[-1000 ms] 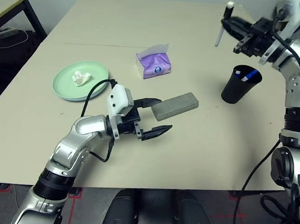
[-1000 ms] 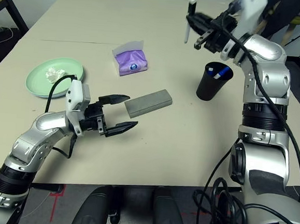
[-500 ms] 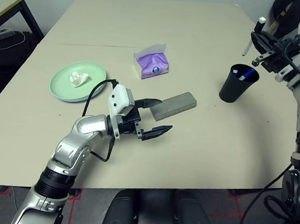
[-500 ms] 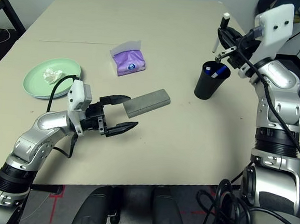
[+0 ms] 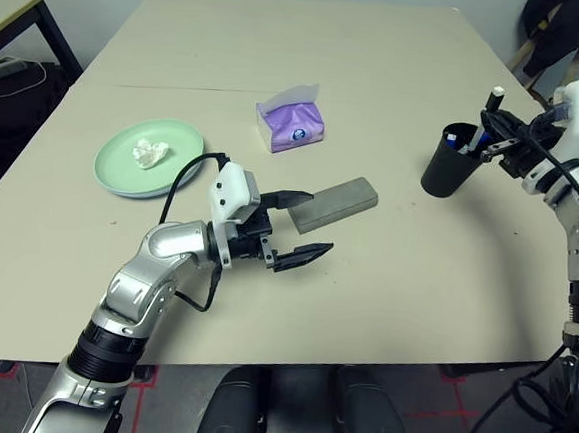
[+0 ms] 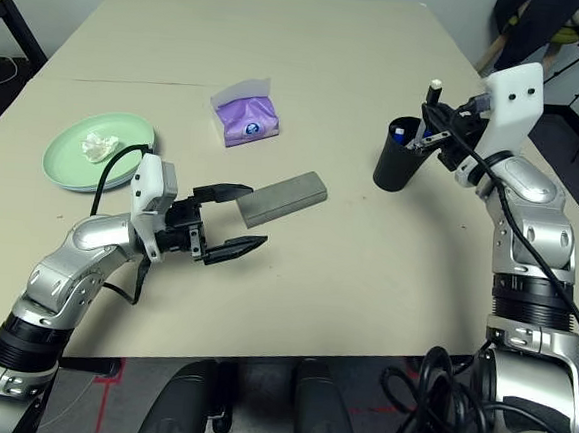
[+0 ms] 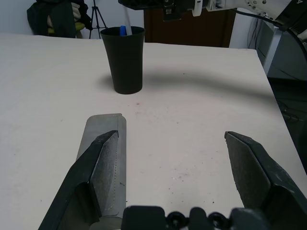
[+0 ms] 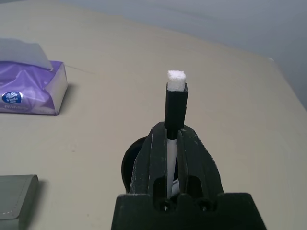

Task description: Organize and tidy the items on the table.

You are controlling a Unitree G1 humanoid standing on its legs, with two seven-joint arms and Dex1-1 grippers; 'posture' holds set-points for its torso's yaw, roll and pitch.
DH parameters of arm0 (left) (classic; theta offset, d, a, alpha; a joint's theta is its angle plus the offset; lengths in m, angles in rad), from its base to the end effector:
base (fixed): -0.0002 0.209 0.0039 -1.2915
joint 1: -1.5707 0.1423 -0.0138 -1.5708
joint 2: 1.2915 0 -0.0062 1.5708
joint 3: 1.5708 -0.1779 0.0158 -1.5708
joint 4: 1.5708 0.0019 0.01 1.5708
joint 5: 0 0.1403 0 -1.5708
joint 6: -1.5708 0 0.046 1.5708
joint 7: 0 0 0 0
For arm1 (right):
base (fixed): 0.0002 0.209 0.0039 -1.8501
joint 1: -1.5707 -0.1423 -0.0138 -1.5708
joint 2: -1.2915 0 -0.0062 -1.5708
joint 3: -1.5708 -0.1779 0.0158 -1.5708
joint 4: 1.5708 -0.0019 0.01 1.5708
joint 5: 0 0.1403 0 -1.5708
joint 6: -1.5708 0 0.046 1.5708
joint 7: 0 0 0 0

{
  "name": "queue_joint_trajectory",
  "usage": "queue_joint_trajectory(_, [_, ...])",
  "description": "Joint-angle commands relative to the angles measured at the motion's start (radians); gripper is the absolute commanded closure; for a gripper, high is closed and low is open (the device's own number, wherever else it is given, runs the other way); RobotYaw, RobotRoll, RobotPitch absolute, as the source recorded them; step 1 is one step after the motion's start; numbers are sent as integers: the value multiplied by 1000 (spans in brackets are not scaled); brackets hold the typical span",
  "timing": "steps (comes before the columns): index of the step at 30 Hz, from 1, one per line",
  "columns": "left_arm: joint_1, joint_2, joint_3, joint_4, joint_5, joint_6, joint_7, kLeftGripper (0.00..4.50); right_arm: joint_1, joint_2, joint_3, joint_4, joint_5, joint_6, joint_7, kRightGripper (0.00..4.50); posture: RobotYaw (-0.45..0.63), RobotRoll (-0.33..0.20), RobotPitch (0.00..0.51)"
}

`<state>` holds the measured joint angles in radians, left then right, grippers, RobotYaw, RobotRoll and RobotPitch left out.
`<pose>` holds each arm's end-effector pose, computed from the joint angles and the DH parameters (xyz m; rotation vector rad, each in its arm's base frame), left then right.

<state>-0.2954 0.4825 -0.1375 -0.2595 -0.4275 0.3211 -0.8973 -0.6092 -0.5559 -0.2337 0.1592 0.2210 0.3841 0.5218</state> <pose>0.2416 0.1714 0.1498 0.1702 -0.0812 -1.1908 0.2864 -0.2645 0.2045 -0.2190 -0.1087 0.2888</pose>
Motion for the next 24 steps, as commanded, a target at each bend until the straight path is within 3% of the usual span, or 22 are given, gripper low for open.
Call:
queue_joint_trajectory(1, [9, 7, -7, -6, 8, -2, -10, 0, -2, 1, 18, 8, -11, 14, -20, 3358, -44, 0, 109])
queue_joint_trajectory(10, [8, 8, -5, -5, 9, -4, -7, 0, -20, -7, 30, 44, -20, -18, -25, 7, -38, 0, 103])
queue_joint_trajectory(24, [-20, -8, 6, 28, 21, -30, 10, 0, -127, 53, 81, -59, 1, -105, 2, 7, -37, 0, 87])
